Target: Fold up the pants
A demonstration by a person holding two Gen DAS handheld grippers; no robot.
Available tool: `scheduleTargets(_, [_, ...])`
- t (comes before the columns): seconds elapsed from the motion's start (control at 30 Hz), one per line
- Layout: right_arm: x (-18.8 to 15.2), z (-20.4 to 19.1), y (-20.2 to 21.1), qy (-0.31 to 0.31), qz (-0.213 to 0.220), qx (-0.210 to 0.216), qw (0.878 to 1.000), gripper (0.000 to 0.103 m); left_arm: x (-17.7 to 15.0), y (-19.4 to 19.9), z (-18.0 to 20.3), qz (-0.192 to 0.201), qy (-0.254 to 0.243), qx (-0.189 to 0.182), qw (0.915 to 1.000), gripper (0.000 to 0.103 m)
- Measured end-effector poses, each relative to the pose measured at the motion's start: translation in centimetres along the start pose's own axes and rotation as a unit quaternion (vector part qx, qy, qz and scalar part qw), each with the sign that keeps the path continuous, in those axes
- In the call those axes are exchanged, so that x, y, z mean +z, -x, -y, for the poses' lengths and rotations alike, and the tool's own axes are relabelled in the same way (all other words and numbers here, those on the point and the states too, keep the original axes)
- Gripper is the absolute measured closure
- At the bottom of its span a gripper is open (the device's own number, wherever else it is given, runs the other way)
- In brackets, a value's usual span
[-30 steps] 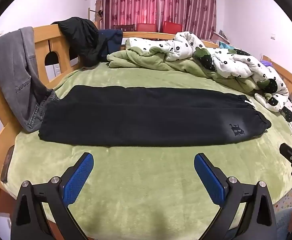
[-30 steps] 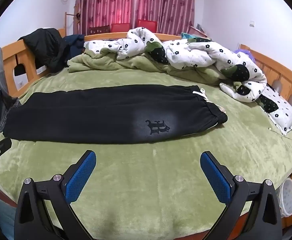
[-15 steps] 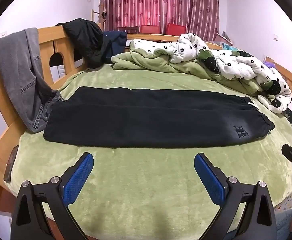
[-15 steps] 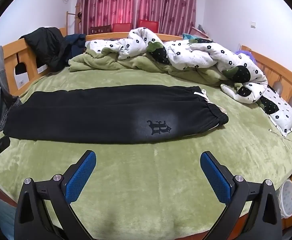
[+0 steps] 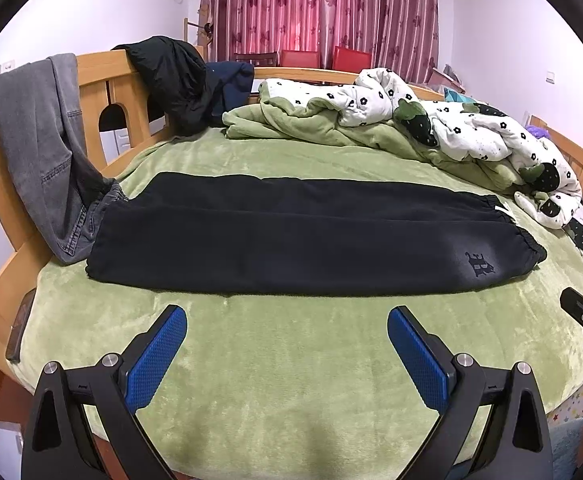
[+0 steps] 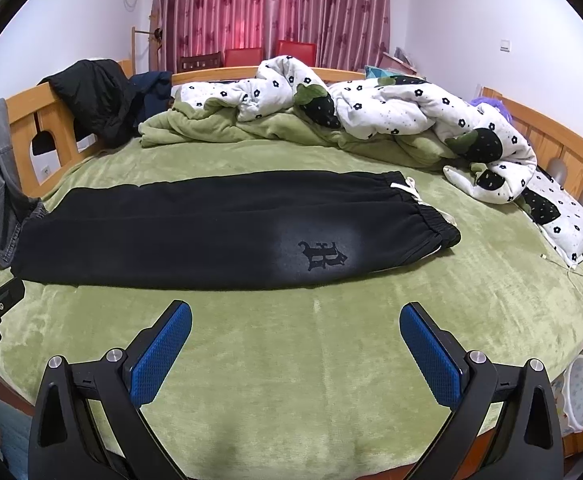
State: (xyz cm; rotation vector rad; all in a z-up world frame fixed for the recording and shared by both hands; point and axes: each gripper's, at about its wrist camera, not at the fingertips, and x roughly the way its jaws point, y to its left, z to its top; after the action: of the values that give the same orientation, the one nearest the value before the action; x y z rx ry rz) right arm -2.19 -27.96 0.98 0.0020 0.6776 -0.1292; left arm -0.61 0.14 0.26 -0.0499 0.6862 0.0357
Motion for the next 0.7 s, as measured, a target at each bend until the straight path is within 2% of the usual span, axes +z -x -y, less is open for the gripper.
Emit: scheduleTargets(0.7, [0.07,0.05,-0.01,0.000,0.000,0.001,1.000,0.001,0.02,-0.17,-0.44,-0.003,0.007,-0.002,1.0000,0.002])
